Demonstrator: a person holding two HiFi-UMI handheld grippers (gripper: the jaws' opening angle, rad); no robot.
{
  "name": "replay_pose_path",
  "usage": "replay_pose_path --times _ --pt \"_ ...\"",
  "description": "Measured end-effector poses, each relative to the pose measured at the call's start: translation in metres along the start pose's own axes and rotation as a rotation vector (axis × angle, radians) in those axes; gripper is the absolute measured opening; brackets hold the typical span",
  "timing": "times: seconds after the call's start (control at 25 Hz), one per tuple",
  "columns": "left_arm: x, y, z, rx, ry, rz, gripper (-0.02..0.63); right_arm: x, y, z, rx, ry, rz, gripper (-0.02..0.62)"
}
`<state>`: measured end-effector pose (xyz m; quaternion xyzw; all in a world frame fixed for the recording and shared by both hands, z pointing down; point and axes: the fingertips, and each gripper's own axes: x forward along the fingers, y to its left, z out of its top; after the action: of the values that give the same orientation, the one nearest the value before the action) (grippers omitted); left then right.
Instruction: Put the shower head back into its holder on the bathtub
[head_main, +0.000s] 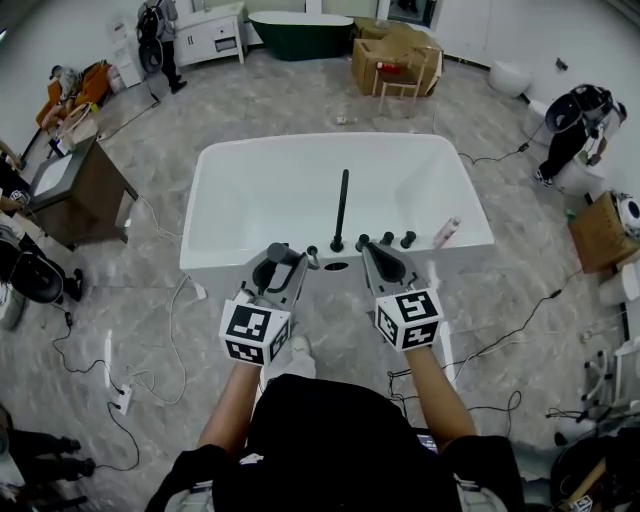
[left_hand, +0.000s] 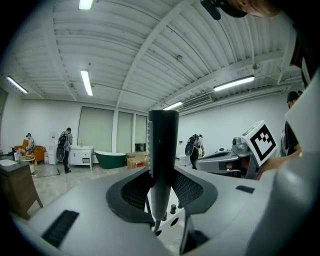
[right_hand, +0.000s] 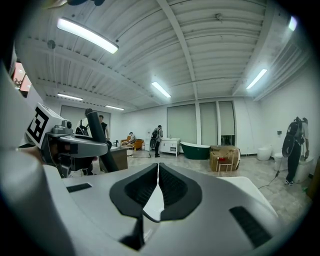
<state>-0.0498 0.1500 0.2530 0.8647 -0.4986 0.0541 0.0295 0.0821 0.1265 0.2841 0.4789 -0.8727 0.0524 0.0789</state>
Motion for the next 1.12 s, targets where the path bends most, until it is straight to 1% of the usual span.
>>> replay_pose_path --times 0.24,0.52,0.76,0.96,1.12 --pt "0.039 0.045 0.0 -0.028 0.022 -0.018 0.144 0.056 -0.012 0.008 0.008 0.015 -0.005 0.025" --pt "0.081 0.096 0.005 -0.033 0.047 -0.049 0.144 0.118 -0.023 0.02 0.019 0.04 -0.032 0.025" --pt "0.118 0.139 -0.004 -0.042 0.075 -0.089 0.144 0.173 -0.031 0.019 0.036 0.06 -0.059 0.025" --pt "0.138 0.162 -0.012 -0.05 0.102 -0.123 0.144 0.204 -0.033 0.014 0.056 0.08 -0.083 0.025" --pt "0.153 0.167 -0.022 -0.056 0.121 -0.139 0.144 0.215 -0.038 0.006 0.058 0.098 -0.091 0.025"
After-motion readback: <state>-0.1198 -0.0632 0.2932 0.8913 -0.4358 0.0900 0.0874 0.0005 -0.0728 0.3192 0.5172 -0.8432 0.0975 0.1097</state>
